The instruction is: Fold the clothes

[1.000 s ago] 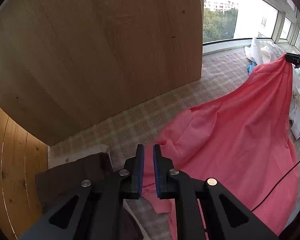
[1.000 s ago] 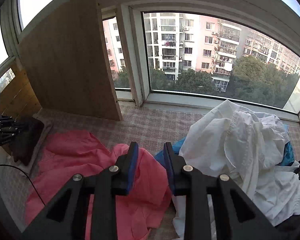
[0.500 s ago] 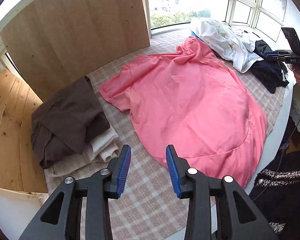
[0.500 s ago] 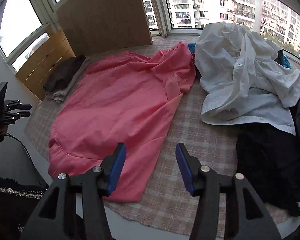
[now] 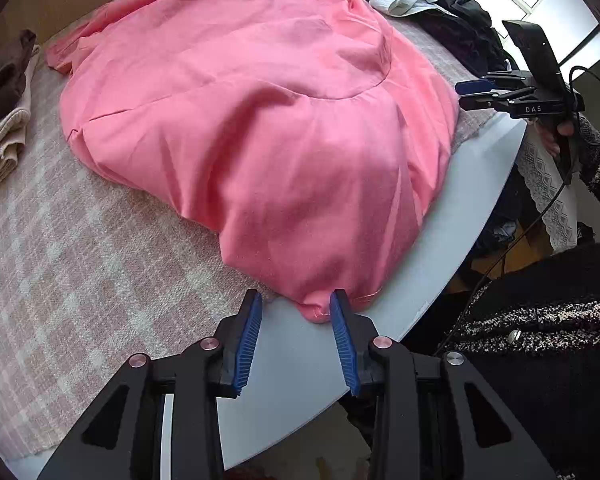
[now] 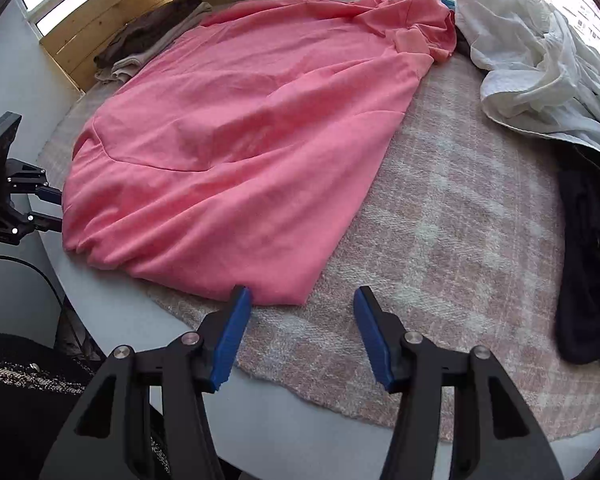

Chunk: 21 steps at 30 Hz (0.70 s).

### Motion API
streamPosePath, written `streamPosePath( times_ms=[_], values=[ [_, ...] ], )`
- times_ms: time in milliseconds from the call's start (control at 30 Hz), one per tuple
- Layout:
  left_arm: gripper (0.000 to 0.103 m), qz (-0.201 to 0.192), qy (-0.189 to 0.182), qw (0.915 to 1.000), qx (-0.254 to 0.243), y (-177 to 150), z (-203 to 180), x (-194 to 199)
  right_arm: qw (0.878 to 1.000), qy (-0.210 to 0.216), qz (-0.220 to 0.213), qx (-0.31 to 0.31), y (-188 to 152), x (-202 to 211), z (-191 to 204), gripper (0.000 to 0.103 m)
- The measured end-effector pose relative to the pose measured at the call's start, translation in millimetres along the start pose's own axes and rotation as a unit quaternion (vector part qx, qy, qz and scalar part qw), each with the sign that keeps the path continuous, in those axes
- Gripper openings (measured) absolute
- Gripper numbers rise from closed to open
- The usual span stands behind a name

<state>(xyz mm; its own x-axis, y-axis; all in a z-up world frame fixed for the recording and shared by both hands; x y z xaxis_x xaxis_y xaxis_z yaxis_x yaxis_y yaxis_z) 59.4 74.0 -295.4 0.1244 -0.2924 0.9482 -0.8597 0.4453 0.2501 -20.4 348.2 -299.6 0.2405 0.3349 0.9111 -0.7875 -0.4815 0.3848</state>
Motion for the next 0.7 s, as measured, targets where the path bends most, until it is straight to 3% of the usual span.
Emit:
streamPosePath(
  times_ms=[133,167,200,233,367,533,633,700],
  values=[
    [0.034,0.002,-0.008,1.0000,0.001,13.1,-15.2,-6.1,0.998,0.016,-0.028,0.045,4.9,-1.8,17.8,0.050],
    [0.030,0.003,-0.006,1.0000,-0.001,15.1,-18.1,-5.9,0.998,0.022,-0.025,0.048,5.4,-2.2,20.5,0.024],
    [0.013,0.003,-0.002,1.0000,-0.003,16.4,-20.7,-4.5,0.998,0.027,-0.021,0.050,5.8,-2.6,23.3,0.004],
    [0.002,0.001,-0.002,1.0000,-0.001,18.1,-22.6,-2.0,0.998,0.034,-0.020,0.051,6.4,-2.0,25.7,0.004],
    [0.001,-0.033,-0.004,0.9993,0.020,20.2,-22.8,22.0,0.993,0.083,-0.084,0.001,19.5,50.7,18.2,0.004],
    [0.001,-0.084,0.045,0.9947,0.038,35.0,-2.6,88.0,0.975,0.133,-0.174,-0.049,64.3,131.2,-2.0,0.004],
    [0.002,-0.110,0.072,0.9913,0.013,74.1,17.6,115.3,0.974,0.094,-0.193,-0.065,121.2,124.4,-29.0,0.004],
    [0.003,-0.116,0.075,0.9904,0.004,111.0,37.6,115.6,0.982,0.029,-0.163,-0.087,156.0,88.4,-63.0,0.006]
  ],
)
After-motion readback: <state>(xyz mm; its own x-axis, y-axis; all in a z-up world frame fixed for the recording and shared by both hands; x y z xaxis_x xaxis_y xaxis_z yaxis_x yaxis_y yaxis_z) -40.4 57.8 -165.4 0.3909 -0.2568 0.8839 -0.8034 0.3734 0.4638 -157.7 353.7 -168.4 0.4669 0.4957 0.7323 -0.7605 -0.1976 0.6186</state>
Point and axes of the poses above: each gripper's, at about its wrist camera, not at the fingertips, and x roughly against the way its jaws point, z to its left, y to its top, the point moved 8 cm from there along -x, roughly the way its jaws point, and after that the axes turned 1 degree about -x, right-handed, at the moved point
